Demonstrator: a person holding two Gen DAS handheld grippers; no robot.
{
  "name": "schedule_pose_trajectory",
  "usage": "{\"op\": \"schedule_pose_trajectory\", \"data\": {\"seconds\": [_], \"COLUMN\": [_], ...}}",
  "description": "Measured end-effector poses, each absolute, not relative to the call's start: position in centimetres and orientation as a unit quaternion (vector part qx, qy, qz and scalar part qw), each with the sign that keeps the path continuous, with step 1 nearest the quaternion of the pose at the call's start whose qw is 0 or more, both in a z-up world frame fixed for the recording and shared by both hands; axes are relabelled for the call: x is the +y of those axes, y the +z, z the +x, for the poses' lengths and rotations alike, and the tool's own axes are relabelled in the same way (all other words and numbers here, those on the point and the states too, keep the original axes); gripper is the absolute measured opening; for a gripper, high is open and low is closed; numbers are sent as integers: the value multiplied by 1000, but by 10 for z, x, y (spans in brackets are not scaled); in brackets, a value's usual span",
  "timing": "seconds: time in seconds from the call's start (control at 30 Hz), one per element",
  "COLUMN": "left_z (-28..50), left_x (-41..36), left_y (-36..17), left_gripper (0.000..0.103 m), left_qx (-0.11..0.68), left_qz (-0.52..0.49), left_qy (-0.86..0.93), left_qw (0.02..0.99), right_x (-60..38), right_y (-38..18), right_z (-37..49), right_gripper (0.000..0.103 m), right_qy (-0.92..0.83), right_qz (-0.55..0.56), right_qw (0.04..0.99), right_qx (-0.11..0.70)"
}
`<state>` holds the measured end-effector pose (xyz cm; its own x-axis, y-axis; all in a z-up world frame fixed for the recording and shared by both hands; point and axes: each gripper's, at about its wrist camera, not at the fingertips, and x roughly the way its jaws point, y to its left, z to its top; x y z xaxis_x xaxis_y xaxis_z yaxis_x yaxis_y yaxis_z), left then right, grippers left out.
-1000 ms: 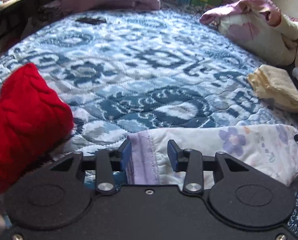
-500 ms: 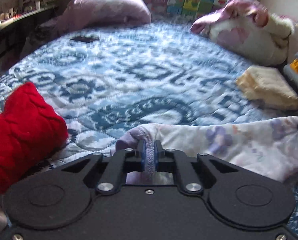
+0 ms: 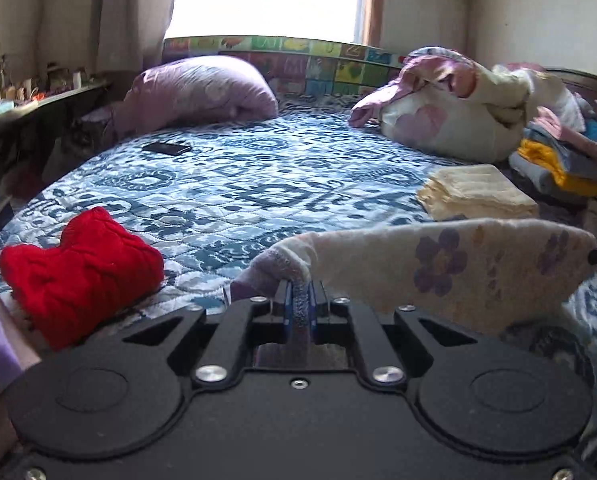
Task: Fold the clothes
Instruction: 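Fold the lifted part over onto the garment and open both tools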
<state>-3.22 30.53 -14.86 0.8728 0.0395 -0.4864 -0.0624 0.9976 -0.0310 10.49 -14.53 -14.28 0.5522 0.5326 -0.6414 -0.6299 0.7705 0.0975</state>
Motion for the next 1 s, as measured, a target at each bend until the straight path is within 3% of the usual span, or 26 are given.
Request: {"op": "schedule_pose_trajectory", "data": {"seconds": [0.33, 0.4, 0.43, 0.47, 0.57, 0.67, 0.8, 1.0], "left_z": [-88, -99, -105, -110, -128, -140, -151, -156], "left_x": [308, 309, 309, 309, 317, 328, 342, 341], "left_y": [-177, -183, -186, -189, -195, -202, -216, -237], "left_gripper": [7, 12, 20, 30, 45, 50, 56, 59], "left_qx": [308, 319, 325, 331, 340, 337, 322, 347], "left_qz": [-61, -69, -74, -78, -133, -238, -381, -450], "left_qy": [11, 8, 6, 4, -2, 1, -1, 30], "left_qw": [949, 945, 943, 940, 931, 911, 867, 822], "right_x": [-154, -158, -161, -165, -180, -200, -228, -247], "right_y": [-171, -179, -183, -186, -189, -193, -211, -256], "right_z": [45, 37, 35, 33, 29, 37, 53, 66], "right_gripper": [14, 15, 15, 20, 41, 47, 63, 65], "right_qy": [349, 354, 357, 358, 354, 335, 268, 207], "right_qz": [-133, -130, -120, -108, -59, 25, 159, 337], "right_qw": [837, 823, 816, 810, 806, 810, 818, 771], "right_qx": [401, 425, 440, 452, 471, 480, 484, 499]}}
